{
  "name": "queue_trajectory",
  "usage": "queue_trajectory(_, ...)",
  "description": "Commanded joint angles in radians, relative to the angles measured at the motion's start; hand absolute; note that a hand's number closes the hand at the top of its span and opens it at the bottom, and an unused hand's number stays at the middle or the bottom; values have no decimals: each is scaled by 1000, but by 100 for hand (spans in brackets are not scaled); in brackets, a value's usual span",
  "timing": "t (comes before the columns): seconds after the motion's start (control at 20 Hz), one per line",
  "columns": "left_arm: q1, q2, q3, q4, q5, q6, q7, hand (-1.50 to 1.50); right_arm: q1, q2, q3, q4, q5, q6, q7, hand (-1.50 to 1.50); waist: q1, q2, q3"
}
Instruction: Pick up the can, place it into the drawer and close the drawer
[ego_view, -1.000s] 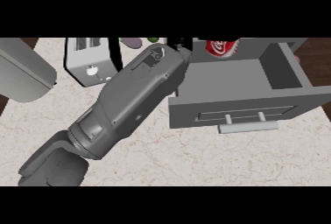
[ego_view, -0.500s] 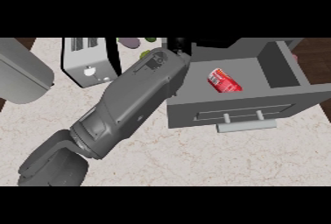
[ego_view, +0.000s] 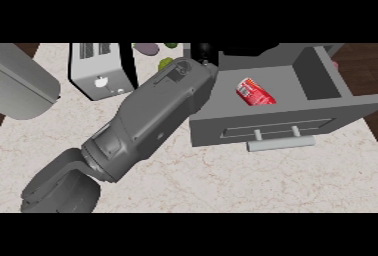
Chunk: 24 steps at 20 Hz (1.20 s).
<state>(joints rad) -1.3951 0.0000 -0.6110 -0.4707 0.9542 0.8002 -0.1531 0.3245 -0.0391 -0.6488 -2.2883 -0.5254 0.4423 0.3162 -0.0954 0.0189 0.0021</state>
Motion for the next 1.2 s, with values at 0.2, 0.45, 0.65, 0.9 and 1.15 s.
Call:
queue_trajectory(0.2, 10, 0, -2, 12, 51, -11, -76, -150, -37, -54, -44, -87, 151, 51, -111, -150, -4, 5, -1)
queue_trajectory(0.45, -1, 0, 6, -9, 84, -11, -125, -150, -73, -41, 22, -141, 266, 97, -188, -150, 10, 3, 0)
queue_trajectory(0.65, -41, 0, 29, 2, 90, -43, -120, -150, -145, -56, 78, -136, 428, 84, -217, -150, 56, -1, -1)
queue_trajectory(0.9, -40, 0, 9, -25, 94, 0, -134, -150, -232, -45, 209, -111, 687, 58, -248, -150, 77, -5, -1)
queue_trajectory(1.15, -33, 0, -1, -61, 124, 30, -113, -150, -350, -45, 399, -41, 962, 4, -231, -150, 87, -4, -2)
